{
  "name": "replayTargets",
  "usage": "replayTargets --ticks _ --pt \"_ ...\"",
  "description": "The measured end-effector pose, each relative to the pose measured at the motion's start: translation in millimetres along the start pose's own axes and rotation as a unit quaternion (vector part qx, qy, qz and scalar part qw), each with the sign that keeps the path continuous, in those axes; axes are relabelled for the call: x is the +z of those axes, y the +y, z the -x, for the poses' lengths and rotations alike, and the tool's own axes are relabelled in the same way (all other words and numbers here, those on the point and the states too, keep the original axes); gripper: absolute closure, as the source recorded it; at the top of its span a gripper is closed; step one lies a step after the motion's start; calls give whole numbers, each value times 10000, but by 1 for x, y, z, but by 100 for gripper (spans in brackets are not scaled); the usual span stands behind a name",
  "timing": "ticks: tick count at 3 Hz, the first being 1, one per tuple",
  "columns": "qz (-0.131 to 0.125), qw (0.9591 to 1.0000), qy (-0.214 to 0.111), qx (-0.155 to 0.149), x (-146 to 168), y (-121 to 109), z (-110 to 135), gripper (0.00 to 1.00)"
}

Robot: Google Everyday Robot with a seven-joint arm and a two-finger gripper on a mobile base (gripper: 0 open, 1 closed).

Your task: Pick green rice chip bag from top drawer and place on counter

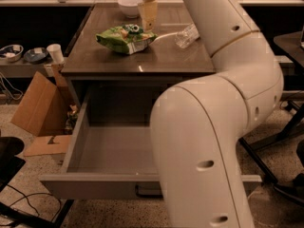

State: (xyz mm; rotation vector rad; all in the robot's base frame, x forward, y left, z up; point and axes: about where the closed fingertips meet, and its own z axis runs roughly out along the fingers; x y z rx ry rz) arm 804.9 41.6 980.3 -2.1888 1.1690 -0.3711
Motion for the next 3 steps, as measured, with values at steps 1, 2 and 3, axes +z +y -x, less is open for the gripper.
replayTargets --ticks 1,2,3 --pt "398 9931 1059 305 -58 -3 23 0" --pt "450 9779 1856 848 -123 16 26 0" --pt "55 9687 2017 1449 -188 46 36 0"
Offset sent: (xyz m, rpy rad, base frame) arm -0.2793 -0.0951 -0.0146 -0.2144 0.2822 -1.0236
